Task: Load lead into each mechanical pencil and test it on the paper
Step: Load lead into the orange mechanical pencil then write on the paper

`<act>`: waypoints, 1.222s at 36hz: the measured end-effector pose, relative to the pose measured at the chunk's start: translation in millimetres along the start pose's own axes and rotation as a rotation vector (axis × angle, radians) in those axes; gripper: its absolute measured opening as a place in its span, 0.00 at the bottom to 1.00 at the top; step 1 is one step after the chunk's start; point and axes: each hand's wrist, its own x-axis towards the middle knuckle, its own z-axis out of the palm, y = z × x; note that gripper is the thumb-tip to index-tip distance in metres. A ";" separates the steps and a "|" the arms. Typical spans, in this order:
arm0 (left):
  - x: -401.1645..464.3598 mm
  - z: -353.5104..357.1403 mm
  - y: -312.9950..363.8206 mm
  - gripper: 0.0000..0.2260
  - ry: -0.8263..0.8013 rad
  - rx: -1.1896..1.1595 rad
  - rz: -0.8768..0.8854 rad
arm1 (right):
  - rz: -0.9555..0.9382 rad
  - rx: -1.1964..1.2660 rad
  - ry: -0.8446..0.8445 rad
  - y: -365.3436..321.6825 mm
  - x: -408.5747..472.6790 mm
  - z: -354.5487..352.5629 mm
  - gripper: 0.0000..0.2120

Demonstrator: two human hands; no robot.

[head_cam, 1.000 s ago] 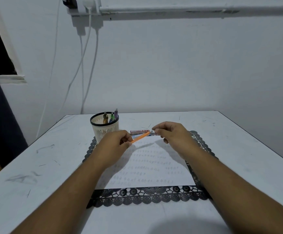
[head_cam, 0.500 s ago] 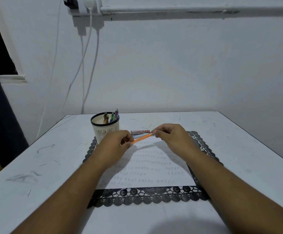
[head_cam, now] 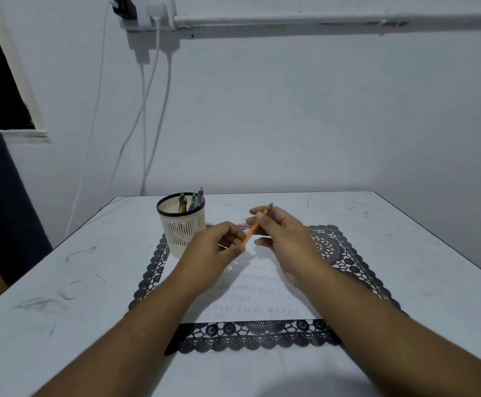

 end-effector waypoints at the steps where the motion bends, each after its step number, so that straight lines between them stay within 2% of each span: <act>1: -0.8 1.3 0.1 0.08 -0.021 -0.011 0.000 | -0.035 -0.002 0.000 -1.6 -1.6 1.8 0.08; 4: -3.0 5.0 -0.1 0.09 -0.071 0.001 0.020 | -0.104 0.068 -0.075 -6.7 -5.6 4.0 0.11; 8: -3.3 10.0 -3.1 0.06 -0.138 0.030 0.003 | -0.082 0.296 -0.151 -14.0 -8.5 9.4 0.12; 12: -2.7 10.6 -2.9 0.05 -0.124 0.014 0.013 | -0.048 0.507 -0.204 -18.4 -6.3 7.8 0.18; 15: -2.2 9.0 -2.3 0.04 -0.114 -0.002 0.022 | -0.057 0.575 -0.225 -19.4 -3.4 4.2 0.19; 22: -3.4 6.9 -2.2 0.05 -0.118 0.000 0.034 | -0.046 0.653 -0.254 -20.9 -3.4 1.7 0.20; 28: -0.4 4.6 -3.0 0.06 -0.133 -0.003 0.036 | -0.034 0.644 -0.237 -23.5 -3.2 -0.9 0.18; 44: -2.2 3.0 -2.0 0.07 -0.154 -0.062 0.036 | -0.063 0.666 -0.331 -26.2 -1.1 -4.8 0.17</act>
